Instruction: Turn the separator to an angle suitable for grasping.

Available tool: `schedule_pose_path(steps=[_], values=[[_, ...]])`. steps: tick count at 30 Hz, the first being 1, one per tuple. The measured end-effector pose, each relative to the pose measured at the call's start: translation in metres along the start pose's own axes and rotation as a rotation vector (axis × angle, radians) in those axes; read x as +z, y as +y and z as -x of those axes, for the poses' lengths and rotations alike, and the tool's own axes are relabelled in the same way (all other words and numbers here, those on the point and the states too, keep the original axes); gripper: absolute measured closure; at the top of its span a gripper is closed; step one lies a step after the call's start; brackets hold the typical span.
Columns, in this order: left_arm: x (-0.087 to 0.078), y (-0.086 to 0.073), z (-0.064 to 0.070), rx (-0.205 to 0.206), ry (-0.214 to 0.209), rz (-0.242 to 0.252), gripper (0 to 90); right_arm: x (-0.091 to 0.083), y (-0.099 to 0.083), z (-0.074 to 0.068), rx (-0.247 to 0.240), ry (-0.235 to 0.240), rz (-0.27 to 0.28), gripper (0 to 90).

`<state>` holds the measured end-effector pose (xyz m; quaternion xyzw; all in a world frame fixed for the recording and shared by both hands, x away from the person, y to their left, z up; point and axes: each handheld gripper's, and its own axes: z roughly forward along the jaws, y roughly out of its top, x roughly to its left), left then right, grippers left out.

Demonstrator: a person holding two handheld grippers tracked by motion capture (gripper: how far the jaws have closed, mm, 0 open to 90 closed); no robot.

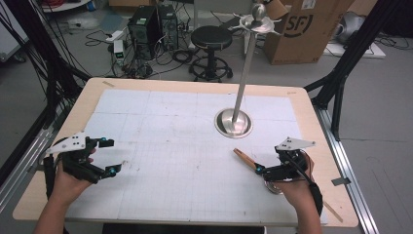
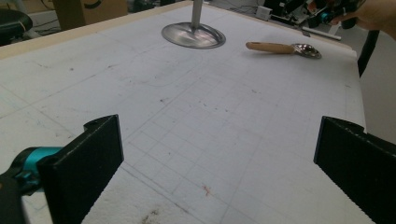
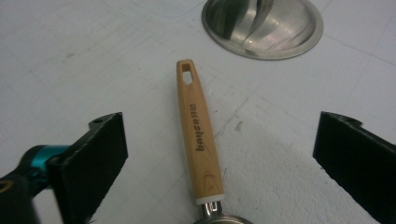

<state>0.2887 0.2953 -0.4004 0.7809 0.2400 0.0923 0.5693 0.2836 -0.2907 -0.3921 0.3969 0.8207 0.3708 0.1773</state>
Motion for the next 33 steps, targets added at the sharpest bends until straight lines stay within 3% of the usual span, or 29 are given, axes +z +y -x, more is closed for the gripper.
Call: schedule_pose_path(steps=[6, 7, 9, 10, 13, 14, 19, 25, 33], values=[[0.0, 0.0, 0.0, 0.004, -0.005, -0.004, 1.9, 0.011, -0.003, 0.002, -0.006, 0.009, -0.068, 4.3], [0.0, 0.0, 0.0, 0.004, -0.005, -0.004, 1.9, 0.014, -0.003, 0.001, -0.007, 0.004, -0.1, 5.7], [0.0, 0.0, 0.0, 0.005, -0.005, -0.006, 1.9, 0.015, -0.004, 0.002, -0.019, 0.008, -0.112, 8.7], [0.001, 0.0, 0.0, 0.003, -0.005, -0.006, 1.9, 0.016, -0.003, 0.001, -0.04, 0.018, -0.144, 16.8], [0.0, 0.0, 0.0, 0.007, -0.001, -0.008, 1.9, 0.018, -0.003, 0.0, -0.047, 0.016, -0.17, 17.3], [0.0, 0.0, 0.0, 0.007, 0.002, -0.008, 1.9, 0.02, -0.004, 0.0, -0.058, 0.01, -0.187, 21.1], [0.001, -0.001, 0.0, 0.006, 0.001, -0.012, 1.9, 0.022, -0.005, 0.001, -0.064, 0.003, -0.228, 29.5], [0.002, -0.002, -0.001, 0.007, 0.002, -0.021, 1.9, 0.024, -0.004, 0.004, -0.08, 0.044, -0.287, 39.6], [0.003, -0.003, -0.003, 0.005, 0.01, -0.029, 1.9, 0.028, -0.003, 0.004, -0.082, 0.046, -0.333, 43.3]])
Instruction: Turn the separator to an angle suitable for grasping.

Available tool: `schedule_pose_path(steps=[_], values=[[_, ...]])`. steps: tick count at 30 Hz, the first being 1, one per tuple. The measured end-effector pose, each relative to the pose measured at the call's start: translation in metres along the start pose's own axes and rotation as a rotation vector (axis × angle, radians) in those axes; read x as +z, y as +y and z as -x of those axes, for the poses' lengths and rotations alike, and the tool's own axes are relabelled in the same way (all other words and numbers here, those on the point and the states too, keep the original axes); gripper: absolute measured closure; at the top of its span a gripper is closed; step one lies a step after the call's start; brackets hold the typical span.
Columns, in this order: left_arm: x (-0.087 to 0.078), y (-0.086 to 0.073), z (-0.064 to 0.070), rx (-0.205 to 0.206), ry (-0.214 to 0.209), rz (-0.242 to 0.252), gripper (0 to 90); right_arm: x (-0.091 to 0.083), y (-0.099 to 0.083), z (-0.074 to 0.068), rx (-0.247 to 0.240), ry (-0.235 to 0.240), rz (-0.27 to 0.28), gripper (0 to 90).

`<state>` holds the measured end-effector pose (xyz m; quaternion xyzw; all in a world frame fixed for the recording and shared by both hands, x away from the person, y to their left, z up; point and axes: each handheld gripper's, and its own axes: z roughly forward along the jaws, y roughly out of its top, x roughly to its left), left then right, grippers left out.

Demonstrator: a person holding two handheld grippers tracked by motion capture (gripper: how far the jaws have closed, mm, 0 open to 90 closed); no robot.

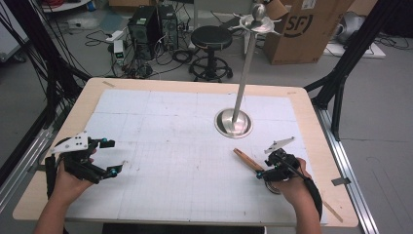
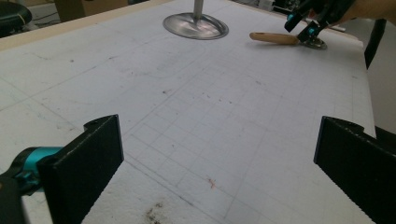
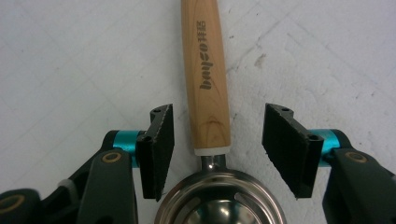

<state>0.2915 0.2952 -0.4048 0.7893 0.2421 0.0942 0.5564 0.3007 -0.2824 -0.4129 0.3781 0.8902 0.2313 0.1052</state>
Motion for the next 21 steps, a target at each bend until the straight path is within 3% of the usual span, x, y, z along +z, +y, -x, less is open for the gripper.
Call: schedule_pose_path(steps=[5, 12, 14, 21], values=[[0.001, -0.001, 0.0, 0.004, -0.004, -0.01, 1.9, 0.007, 0.001, -0.001, -0.004, -0.006, -0.043, 45.6], [0.002, -0.002, -0.001, -0.005, -0.002, -0.018, 1.9, 0.007, 0.009, -0.004, -0.028, 0.024, -0.085, 57.0], [0.002, -0.002, -0.001, -0.003, -0.003, -0.017, 1.9, 0.009, 0.013, -0.004, -0.033, 0.0, -0.142, 59.4], [0.002, -0.002, -0.001, 0.0, -0.002, -0.026, 2.0, 0.01, 0.016, -0.004, -0.035, 0.005, -0.165, 64.9]])
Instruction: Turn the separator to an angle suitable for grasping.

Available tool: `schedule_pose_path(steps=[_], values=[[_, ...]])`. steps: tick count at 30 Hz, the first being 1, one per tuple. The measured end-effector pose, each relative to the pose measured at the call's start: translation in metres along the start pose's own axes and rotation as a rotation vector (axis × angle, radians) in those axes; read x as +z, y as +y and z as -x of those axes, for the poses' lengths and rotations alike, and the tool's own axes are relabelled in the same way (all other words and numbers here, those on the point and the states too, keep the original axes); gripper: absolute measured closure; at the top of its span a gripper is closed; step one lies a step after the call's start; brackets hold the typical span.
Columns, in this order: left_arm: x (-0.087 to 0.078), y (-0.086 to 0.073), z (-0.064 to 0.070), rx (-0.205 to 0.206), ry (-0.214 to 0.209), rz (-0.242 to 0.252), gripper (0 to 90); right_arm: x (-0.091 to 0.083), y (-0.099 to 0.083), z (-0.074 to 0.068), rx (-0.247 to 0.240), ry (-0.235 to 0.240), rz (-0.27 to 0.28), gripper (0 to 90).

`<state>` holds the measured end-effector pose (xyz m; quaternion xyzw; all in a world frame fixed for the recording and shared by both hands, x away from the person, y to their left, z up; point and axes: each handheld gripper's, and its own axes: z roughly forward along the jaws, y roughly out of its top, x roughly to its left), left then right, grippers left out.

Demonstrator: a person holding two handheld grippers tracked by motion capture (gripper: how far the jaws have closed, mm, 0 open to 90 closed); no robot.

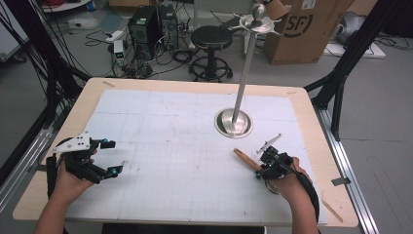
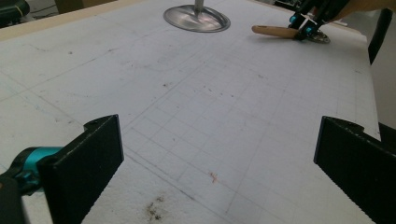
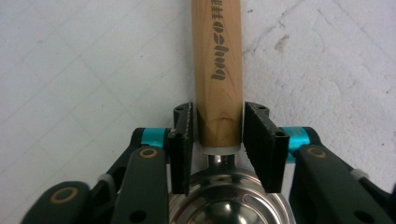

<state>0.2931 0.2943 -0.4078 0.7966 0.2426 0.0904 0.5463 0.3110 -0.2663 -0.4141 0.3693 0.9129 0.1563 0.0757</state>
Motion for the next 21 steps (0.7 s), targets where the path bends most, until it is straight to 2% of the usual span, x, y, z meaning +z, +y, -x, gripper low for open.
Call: schedule_pose_path(steps=[8, 10, 15, 21], values=[[0.0, 0.0003, 0.0011, 0.001, -0.001, 0.002, 1.9, 0.0003, -0.0004, 0.0001, 0.022, 0.005, -0.007, 65.1], [0.0, 0.0002, 0.0012, 0.002, -0.002, -0.001, 1.9, 0.0006, 0.0001, -0.0004, 0.022, -0.004, -0.008, 61.2], [0.0006, -0.0001, 0.0016, 0.004, -0.002, -0.006, 1.9, 0.0005, 0.0026, -0.0009, 0.014, -0.02, -0.028, 60.9], [0.0007, 0.0, 0.0025, 0.006, -0.002, -0.008, 1.9, 0.0009, 0.0021, -0.0005, 0.028, -0.003, -0.027, 66.1]])
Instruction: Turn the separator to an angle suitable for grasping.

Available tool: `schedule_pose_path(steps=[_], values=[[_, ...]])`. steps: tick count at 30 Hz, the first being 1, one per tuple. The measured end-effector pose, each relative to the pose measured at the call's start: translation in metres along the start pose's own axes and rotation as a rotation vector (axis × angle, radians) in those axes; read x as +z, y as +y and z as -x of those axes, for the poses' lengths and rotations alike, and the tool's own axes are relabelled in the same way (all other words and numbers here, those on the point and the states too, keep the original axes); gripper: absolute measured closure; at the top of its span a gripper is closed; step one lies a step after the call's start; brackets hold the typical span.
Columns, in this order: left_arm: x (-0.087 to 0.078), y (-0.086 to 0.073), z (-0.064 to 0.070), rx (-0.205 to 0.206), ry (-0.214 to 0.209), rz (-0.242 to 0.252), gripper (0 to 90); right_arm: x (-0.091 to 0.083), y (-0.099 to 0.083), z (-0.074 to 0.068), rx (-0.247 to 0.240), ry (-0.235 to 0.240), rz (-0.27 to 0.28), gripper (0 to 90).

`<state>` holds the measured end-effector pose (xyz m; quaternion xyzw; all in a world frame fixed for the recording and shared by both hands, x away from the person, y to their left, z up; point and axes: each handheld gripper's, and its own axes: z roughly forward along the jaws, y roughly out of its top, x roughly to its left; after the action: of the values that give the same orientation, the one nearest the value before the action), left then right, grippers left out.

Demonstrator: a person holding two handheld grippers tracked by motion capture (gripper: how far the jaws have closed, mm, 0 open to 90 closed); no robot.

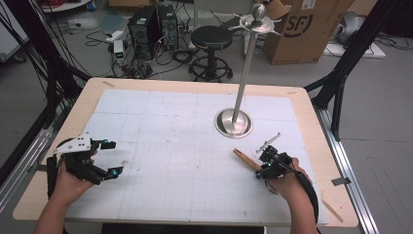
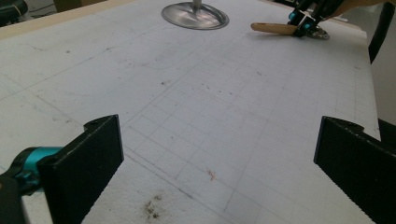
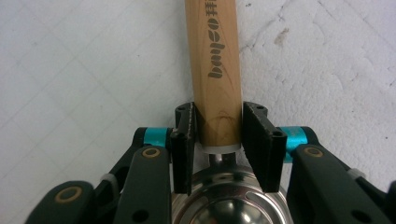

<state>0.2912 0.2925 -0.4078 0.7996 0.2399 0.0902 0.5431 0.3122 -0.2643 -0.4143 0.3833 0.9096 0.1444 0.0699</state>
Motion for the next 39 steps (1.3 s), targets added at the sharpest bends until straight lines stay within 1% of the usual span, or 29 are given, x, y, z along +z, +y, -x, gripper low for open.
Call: schedule_pose_path(steps=[3, 7, 8, 10, 11, 13, 14, 16, 18, 19, 20, 21, 22, 23, 24, 26, 28, 29, 30, 32, 33, 34, 37, 39], values=[[0.0, 0.0, 0.0, 0.001, 0.001, 0.0, 1.9, 0.0, 0.0, 0.0, -0.008, -0.002, 0.005, 67.2], [0.0, 0.0, 0.0, 0.001, -0.001, -0.003, 1.9, -0.001, -0.002, -0.001, -0.008, -0.002, 0.012, 68.0], [0.001, 0.0, 0.0, 0.0, 0.0, -0.001, 1.9, 0.0, -0.003, 0.0, -0.003, 0.0, 0.024, 68.2], [0.001, 0.0, 0.0, 0.002, 0.0, -0.003, 1.9, 0.0, -0.004, 0.0, 0.003, 0.003, 0.029, 68.3], [0.001, 0.0, 0.0, 0.0, -0.002, -0.004, 1.9, 0.0, -0.005, 0.001, 0.007, 0.008, 0.04, 68.3], [0.0, 0.0, 0.0, 0.001, -0.001, -0.002, 1.9, -0.001, -0.006, 0.001, 0.008, 0.009, 0.044, 68.4], [0.0, 0.0, 0.0, 0.001, -0.001, -0.001, 1.9, -0.001, -0.008, 0.001, 0.011, 0.017, 0.06, 68.4], [0.0, 0.0, 0.0, -0.003, -0.001, 0.001, 1.9, -0.001, -0.008, 0.002, 0.01, 0.016, 0.064, 68.4], [0.0, 0.0, 0.0, -0.003, -0.001, 0.002, 1.9, -0.002, -0.009, 0.003, 0.008, 0.018, 0.082, 68.3], [0.0, 0.0, 0.0, -0.003, -0.001, 0.001, 1.9, -0.006, -0.01, 0.004, 0.009, 0.024, 0.109, 68.4], [0.0, 0.0, 0.0, -0.003, -0.002, 0.001, 1.9, -0.006, -0.01, 0.004, 0.009, 0.024, 0.109, 68.4], [0.0, 0.0, 0.0, -0.001, -0.004, 0.002, 1.9, -0.007, -0.01, 0.004, 0.011, 0.038, 0.126, 68.4], [0.0, 0.0, 0.0, -0.001, -0.003, 0.004, 1.9, -0.009, -0.01, 0.004, 0.006, 0.037, 0.145, 68.4], [0.0, 0.0, 0.0, -0.004, -0.002, 0.005, 1.9, -0.011, -0.011, 0.003, 0.011, 0.045, 0.158, 68.4], [0.0, 0.0, 0.0, -0.003, -0.003, 0.005, 1.9, -0.012, -0.011, 0.003, 0.013, 0.06, 0.172, 68.4], [0.0, 0.0, 0.0, -0.004, -0.003, 0.006, 1.9, -0.016, -0.011, 0.002, 0.004, 0.087, 0.217, 68.4], [0.0, 0.0, 0.0, -0.003, -0.001, 0.007, 1.9, -0.02, -0.012, 0.002, -0.003, 0.1, 0.262, 68.4], [0.0, 0.0, 0.0, -0.002, -0.001, 0.007, 1.9, -0.023, -0.012, 0.002, -0.004, 0.122, 0.319, 68.4], [0.0, 0.0, 0.0, -0.002, -0.003, 0.008, 1.9, -0.023, -0.012, 0.002, -0.004, 0.122, 0.319, 68.4], [-0.001, 0.0, 0.0, 0.0, -0.003, 0.007, 1.9, -0.027, -0.013, 0.002, -0.001, 0.144, 0.359, 68.4], [-0.001, 0.0, 0.0, -0.002, -0.004, 0.008, 1.9, -0.03, -0.014, 0.002, -0.006, 0.156, 0.399, 68.4], [0.0, 0.0, 0.0, -0.001, -0.004, 0.009, 1.9, -0.03, -0.014, 0.002, -0.006, 0.156, 0.399, 68.4], [-0.001, 0.0, 0.0, 0.001, -0.007, 0.007, 1.9, -0.034, -0.015, 0.002, -0.005, 0.182, 0.457, 68.4], [-0.001, 0.0, 0.0, 0.001, -0.01, 0.01, 1.9, -0.036, -0.016, 0.002, -0.015, 0.213, 0.497, 68.4]])
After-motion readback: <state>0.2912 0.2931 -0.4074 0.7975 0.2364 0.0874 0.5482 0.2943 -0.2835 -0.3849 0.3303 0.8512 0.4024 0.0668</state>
